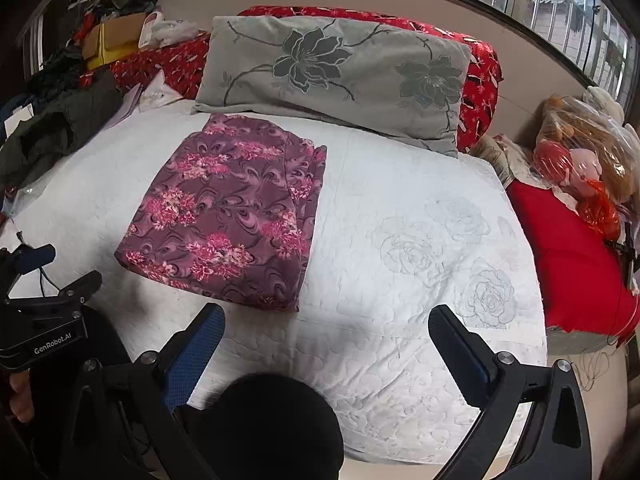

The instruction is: Fold small clothes

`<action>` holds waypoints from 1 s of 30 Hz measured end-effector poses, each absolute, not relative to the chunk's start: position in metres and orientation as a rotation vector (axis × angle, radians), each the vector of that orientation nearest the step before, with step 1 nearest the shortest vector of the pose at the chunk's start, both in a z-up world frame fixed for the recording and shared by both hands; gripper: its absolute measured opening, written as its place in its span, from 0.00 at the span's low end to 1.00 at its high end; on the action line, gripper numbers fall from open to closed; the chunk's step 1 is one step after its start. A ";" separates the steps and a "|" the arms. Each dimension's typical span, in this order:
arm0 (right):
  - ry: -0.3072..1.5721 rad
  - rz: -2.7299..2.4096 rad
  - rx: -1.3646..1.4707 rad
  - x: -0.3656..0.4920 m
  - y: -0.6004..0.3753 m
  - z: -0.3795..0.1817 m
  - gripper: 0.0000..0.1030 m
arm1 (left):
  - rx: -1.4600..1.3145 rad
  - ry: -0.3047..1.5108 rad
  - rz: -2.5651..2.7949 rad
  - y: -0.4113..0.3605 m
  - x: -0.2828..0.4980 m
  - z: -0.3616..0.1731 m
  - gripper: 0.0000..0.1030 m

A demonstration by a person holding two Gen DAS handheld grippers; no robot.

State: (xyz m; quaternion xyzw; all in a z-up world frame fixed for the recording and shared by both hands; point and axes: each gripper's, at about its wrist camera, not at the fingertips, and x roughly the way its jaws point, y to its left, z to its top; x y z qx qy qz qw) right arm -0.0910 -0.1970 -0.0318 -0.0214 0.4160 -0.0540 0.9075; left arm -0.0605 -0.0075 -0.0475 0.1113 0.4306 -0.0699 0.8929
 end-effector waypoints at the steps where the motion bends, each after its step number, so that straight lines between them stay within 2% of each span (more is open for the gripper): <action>1: 0.855 -0.115 -0.045 -0.092 -0.197 -0.032 0.99 | 0.226 0.896 -0.145 -0.007 -0.060 -0.047 0.77; 30: 0.846 -0.138 0.001 -0.101 -0.204 -0.029 0.99 | 0.176 0.844 -0.209 -0.024 -0.100 -0.029 0.77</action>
